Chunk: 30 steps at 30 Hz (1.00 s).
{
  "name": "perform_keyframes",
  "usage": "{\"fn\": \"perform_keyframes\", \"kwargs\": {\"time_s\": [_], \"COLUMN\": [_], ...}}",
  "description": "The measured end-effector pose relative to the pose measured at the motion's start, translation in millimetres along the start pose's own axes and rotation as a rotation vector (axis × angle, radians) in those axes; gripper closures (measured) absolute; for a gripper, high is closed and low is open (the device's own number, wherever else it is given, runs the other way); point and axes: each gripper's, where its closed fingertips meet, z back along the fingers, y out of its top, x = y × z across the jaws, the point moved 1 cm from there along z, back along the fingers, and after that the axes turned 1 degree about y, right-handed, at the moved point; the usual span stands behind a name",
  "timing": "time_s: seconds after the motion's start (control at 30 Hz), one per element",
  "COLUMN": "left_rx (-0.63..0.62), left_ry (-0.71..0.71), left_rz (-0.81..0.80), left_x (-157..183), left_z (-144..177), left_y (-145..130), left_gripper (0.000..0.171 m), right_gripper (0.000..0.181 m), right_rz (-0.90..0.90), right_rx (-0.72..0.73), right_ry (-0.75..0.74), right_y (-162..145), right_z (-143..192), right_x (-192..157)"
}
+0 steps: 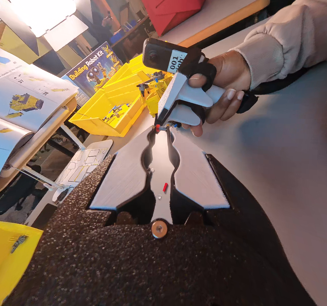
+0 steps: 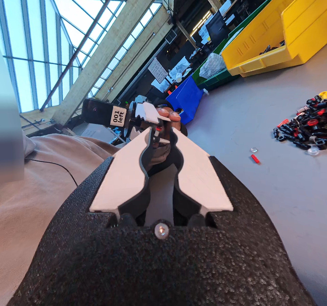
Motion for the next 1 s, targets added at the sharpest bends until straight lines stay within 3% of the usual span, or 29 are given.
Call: {"fn": "perform_keyframes", "kwargs": {"time_s": [0.17,0.6,0.77,0.9,1.0], "left_rx": [-0.056,-0.034,-0.011,-0.008,-0.001], "left_ry": [-0.001,-0.02,-0.012,-0.02,-0.029], "left_rz": [-0.11,-0.05,-0.014,-0.04,-0.058], "left_x": [9.3,7.2,1.5,4.8,8.8], "left_z": [-6.1,-4.5,-1.5,-1.4,-2.2], "left_y": [-9.8,-9.7,-6.7,-5.0,-3.4], "left_gripper": [0.16,0.16,0.16,0.16,0.161], "right_gripper": [0.17,0.181,0.181,0.164,0.169], "right_rz": [-0.019,-0.066,-0.054,-0.09,-0.102], "right_rx": [-0.029,-0.029,-0.03,-0.032,-0.069], "right_ry": [-0.011,0.011,0.014,0.036,0.051], "right_y": [-7.4,-7.5,-7.5,-7.8,-15.3], "right_z": [-2.2,1.7,1.3,1.0,-3.1], "right_x": [4.0,5.7,4.0,3.3,0.9]}}
